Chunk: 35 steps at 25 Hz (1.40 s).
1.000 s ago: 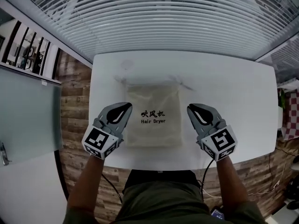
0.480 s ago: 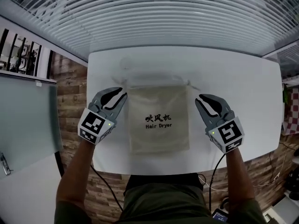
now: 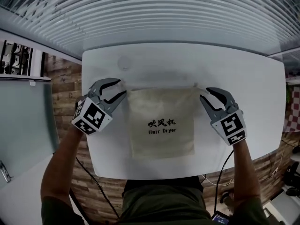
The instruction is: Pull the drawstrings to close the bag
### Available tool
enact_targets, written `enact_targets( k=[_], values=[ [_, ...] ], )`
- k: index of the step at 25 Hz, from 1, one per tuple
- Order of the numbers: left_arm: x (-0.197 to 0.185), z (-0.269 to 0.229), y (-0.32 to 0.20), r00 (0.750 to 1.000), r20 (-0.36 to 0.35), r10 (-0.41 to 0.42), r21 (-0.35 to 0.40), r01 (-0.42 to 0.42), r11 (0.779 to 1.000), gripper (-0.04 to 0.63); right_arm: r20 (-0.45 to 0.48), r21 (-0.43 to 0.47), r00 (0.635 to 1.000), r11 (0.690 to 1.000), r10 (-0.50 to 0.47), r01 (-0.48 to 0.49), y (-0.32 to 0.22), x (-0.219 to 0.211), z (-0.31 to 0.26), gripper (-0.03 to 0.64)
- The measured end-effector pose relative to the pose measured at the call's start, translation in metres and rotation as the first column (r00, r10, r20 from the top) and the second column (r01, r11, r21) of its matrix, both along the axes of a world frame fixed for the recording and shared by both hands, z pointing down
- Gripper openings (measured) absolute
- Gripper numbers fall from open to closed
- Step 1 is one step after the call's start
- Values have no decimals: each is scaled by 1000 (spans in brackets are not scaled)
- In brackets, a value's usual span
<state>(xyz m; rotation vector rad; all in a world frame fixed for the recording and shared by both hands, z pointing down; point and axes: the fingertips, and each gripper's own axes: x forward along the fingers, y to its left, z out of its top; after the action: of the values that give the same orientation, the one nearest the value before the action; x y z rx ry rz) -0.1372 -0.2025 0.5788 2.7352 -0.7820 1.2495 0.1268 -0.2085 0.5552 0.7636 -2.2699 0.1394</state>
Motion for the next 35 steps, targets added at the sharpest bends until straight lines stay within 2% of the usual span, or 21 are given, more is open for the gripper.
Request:
enact_targets(
  k=[4, 12, 15, 19, 26, 31, 33, 35],
  values=[
    [1, 11, -5, 992, 65, 105, 0, -105, 994, 150, -79, -13, 996, 999, -51, 50, -6, 2, 22, 115],
    [1, 24, -6, 947, 157, 280, -49, -276, 960, 150, -158, -60, 971, 983, -181, 174, -9, -5, 42, 115],
    [2, 30, -2, 914, 190, 359, -86, -349, 933, 150, -159, -74, 963, 975, -218, 209, -10, -7, 45, 115],
    [-2, 36, 5, 855, 242, 459, -144, -436, 888, 150, -161, -99, 950, 962, -268, 255, -10, -8, 49, 115],
    [-3, 38, 7, 778, 300, 552, -172, -526, 833, 150, -155, -158, 925, 933, -348, 325, -6, -10, 60, 114],
    [-2, 43, 15, 694, 350, 630, -200, -601, 774, 106, -160, -207, 893, 899, -420, 386, -8, -11, 61, 112],
    [-3, 43, 18, 678, 354, 644, -208, -615, 761, 74, -167, -234, 878, 883, -449, 408, -9, -12, 60, 110],
    [-4, 43, 20, 680, 351, 644, -208, -613, 762, 54, -170, -249, 866, 871, -470, 424, -9, -13, 59, 109]
  ],
)
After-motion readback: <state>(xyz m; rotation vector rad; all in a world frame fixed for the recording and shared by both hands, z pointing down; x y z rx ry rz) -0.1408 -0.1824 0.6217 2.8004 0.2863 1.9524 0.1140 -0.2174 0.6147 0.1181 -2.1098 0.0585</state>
